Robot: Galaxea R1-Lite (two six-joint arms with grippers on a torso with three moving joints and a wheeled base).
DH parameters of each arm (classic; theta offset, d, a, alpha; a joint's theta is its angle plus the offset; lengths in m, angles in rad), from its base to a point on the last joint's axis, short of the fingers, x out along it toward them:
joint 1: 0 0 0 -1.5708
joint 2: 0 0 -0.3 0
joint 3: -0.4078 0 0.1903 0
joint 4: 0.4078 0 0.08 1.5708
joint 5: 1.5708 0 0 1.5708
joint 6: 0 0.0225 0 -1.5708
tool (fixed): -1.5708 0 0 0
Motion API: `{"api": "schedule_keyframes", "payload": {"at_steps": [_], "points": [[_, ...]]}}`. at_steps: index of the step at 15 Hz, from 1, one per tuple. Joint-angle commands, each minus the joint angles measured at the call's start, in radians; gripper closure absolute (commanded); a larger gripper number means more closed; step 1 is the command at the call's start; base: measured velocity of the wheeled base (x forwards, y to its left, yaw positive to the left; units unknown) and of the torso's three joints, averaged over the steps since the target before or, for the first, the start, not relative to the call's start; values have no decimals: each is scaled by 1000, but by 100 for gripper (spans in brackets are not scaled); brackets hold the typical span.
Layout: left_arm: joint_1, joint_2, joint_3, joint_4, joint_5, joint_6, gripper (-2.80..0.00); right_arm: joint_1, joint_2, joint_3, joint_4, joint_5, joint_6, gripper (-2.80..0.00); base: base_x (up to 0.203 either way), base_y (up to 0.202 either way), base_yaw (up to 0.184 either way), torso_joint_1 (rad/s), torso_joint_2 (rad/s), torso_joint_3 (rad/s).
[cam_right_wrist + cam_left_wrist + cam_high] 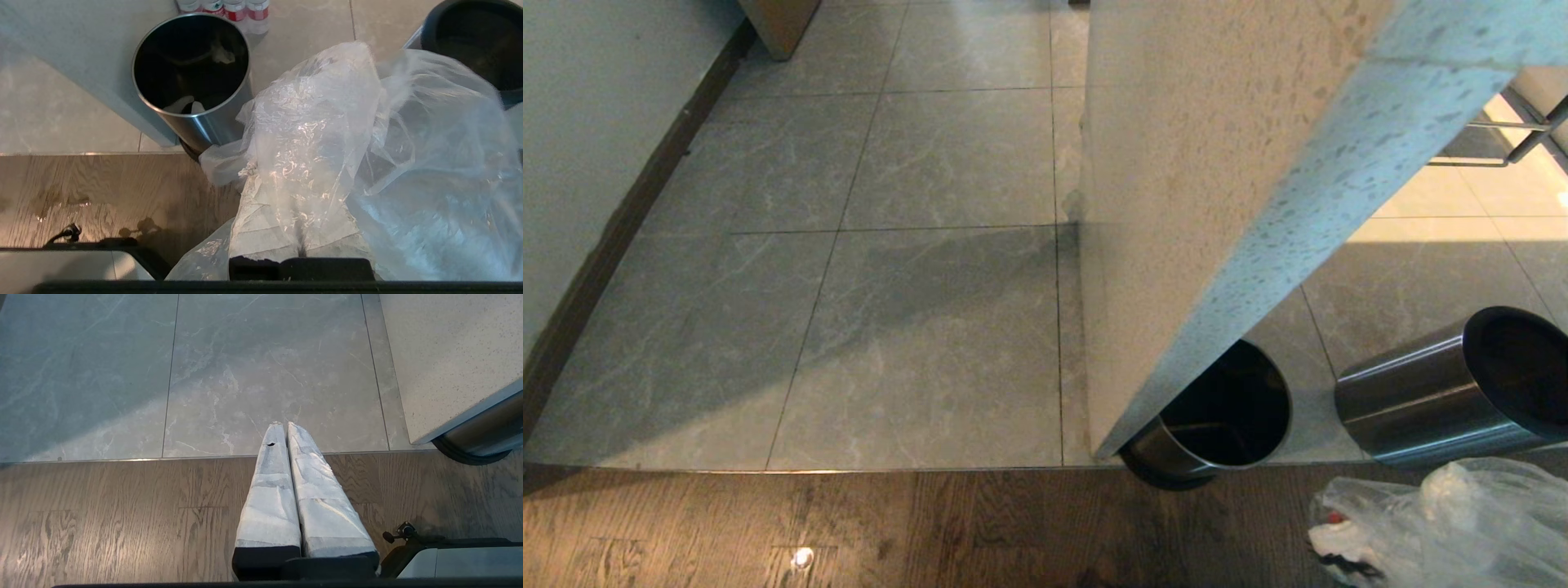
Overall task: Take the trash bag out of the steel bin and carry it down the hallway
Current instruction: Put the trash bag at the door
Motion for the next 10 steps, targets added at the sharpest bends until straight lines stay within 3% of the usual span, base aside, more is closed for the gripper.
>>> {"api": "schedule_keyframes", "payload": {"at_steps": [1,10], "points": [[0,1,2,0,0,1,0,-1,-6,2,-1,-3,19,0,0,0,0,0,0,0],[0,1,2,0,2,13,0,-1,-6,2,-1,-3,19,0,0,0,0,0,0,7]]}}
